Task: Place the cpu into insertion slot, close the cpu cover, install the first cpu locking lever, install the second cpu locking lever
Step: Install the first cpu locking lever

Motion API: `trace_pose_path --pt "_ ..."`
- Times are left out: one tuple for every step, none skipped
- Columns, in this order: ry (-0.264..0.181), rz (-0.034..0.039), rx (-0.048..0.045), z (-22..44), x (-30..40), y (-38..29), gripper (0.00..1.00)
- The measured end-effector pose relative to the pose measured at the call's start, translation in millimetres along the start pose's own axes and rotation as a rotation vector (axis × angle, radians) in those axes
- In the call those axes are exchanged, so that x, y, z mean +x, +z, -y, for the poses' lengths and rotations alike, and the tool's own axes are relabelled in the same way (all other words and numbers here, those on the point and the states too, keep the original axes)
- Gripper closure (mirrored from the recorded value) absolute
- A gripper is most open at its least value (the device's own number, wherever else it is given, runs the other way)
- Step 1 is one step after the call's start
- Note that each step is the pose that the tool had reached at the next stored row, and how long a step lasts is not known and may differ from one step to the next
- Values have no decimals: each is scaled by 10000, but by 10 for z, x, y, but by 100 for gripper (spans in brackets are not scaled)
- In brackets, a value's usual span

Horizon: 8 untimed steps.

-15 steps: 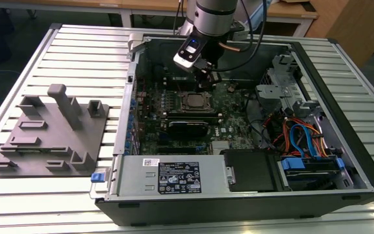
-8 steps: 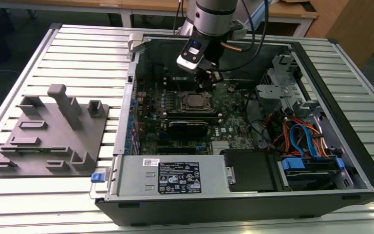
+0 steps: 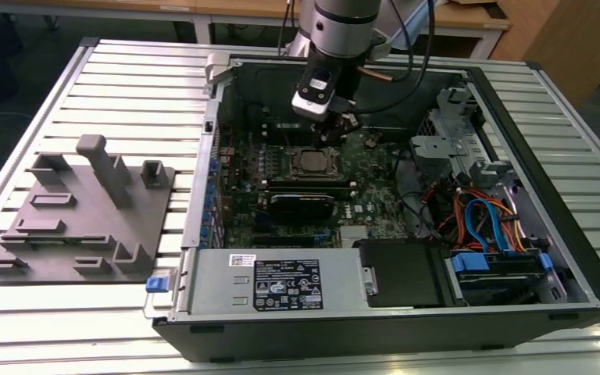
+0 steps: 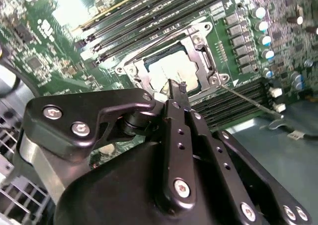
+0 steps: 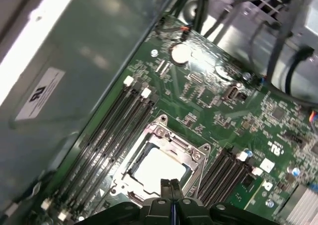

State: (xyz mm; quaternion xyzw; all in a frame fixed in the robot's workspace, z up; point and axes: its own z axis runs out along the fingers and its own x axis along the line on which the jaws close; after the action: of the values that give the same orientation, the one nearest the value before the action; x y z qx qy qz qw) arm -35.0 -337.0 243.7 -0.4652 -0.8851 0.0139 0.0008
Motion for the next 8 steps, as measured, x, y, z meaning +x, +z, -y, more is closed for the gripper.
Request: trace_pose_path --pt "-180 5 -2 0 0 0 90" --pt "-356 9 -4 0 0 0 90" --pt "-524 14 -5 0 0 0 90" --pt "-694 18 -7 0 0 0 90" --pt "-862 23 -9 0 0 0 90" --pt "-1002 26 -11 0 0 0 90" --pt "-1133 29 -13 0 0 0 90" --pt "-1272 32 -15 0 0 0 90"
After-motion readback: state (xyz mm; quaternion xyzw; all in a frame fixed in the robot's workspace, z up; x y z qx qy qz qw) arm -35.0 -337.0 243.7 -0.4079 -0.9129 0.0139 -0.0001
